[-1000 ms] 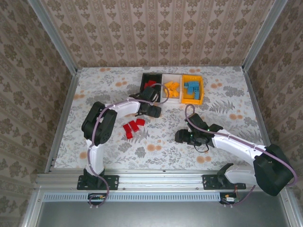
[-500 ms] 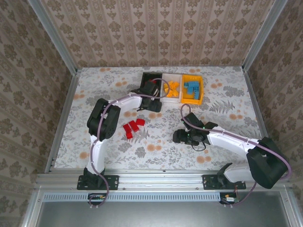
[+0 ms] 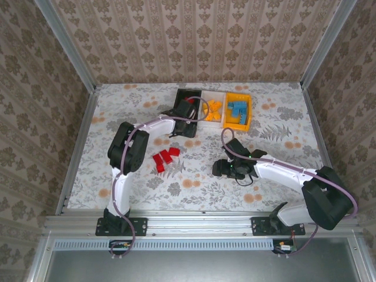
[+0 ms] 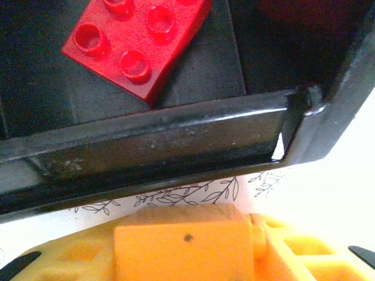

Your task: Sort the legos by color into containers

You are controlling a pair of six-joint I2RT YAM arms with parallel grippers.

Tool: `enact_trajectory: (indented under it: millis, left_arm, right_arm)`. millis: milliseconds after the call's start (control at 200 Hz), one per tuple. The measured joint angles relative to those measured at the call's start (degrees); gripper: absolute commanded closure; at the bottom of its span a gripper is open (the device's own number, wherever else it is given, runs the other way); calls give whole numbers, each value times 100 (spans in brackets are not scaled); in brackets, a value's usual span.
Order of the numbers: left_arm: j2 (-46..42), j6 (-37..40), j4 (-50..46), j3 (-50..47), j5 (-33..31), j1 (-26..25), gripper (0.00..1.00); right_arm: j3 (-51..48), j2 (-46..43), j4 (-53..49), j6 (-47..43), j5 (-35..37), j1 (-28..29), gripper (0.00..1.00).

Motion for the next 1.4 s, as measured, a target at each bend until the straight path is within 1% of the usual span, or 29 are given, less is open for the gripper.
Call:
enact_trajectory:
  millis: [135, 335, 530, 660, 785, 880, 965, 1070, 1235, 1395]
  left_arm:
    - [-186, -7, 151, -302, 28, -44, 52]
    - [-855, -199, 212, -1213, 269, -144, 52]
    - [-1486, -437, 251, -1943, 531, -129, 52]
    - [-2057, -658, 302, -2308, 929, 42, 51]
    - [-2529, -925, 393, -2312, 1469, 391, 51]
    - [-2618, -1185, 407, -2031, 1943, 590, 50]
    - [-2601, -1438, 428, -1674, 2321, 625, 50]
    - [-2343, -1725, 483, -892, 2763, 616, 50]
    - [-1440, -1945, 509, 743, 3136, 608, 50]
    - [-107, -2072, 435, 2494, 3368, 540, 49]
  right_arm:
    - [0, 0, -2, -2, 0, 9, 29]
    - [0, -7, -2, -2, 2, 9, 29]
    - [0, -55, -2, -2, 2, 9, 29]
    - [0, -157, -13, -26, 22, 11, 29]
    - [2, -271, -109, -72, 149, 9, 29]
    - [2, -356, -190, -131, 234, 9, 29]
    - [2, -433, -238, -175, 291, 9, 28]
    - [2, -551, -299, -177, 317, 9, 28]
    - [-11, -874, -435, -181, 417, 9, 28]
    - [-127, -1381, -688, -197, 540, -9, 27]
